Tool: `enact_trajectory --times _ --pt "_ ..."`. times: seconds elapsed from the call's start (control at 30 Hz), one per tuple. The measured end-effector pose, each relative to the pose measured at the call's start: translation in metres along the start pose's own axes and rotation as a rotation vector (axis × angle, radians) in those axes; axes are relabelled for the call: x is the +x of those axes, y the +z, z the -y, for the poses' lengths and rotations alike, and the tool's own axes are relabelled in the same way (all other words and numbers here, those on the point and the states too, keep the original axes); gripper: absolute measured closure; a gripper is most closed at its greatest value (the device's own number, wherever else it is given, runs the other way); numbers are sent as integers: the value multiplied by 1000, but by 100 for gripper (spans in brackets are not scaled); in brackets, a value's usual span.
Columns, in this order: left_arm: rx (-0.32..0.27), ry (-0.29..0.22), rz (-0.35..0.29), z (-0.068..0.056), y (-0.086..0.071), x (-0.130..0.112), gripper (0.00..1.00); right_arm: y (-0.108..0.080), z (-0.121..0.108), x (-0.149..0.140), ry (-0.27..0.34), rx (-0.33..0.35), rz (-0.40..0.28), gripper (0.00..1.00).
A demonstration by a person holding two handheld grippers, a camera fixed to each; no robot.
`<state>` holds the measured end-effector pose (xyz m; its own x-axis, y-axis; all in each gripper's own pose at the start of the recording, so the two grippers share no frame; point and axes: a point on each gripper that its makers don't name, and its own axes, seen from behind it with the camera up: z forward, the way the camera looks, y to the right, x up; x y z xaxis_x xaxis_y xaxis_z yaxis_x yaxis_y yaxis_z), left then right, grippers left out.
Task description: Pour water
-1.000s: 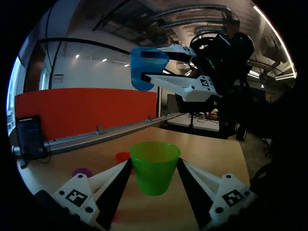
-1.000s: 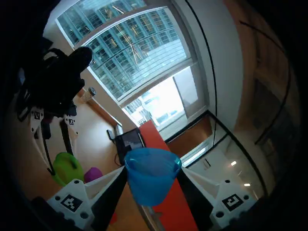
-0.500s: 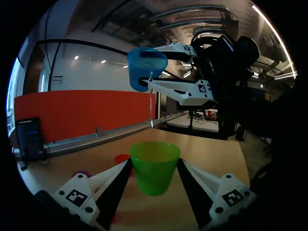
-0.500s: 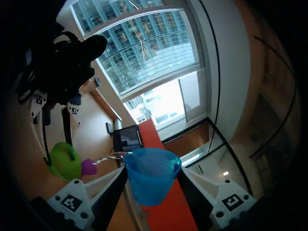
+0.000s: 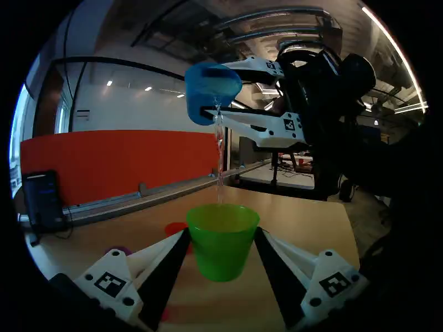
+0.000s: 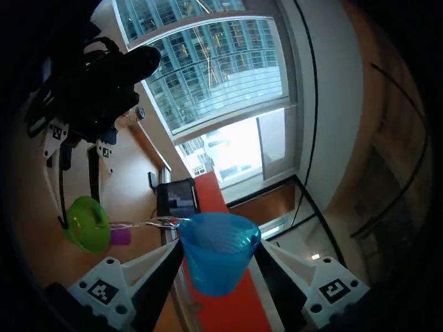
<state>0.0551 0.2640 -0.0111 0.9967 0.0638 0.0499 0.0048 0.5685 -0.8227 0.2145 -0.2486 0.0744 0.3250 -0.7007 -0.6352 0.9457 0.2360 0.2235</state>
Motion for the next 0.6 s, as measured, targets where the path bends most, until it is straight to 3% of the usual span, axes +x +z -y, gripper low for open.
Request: enact_trajectory --times 0.6 --pt "2 4 -1 -1 2 0 16 2 -17 8 -107 -25 -14 11"
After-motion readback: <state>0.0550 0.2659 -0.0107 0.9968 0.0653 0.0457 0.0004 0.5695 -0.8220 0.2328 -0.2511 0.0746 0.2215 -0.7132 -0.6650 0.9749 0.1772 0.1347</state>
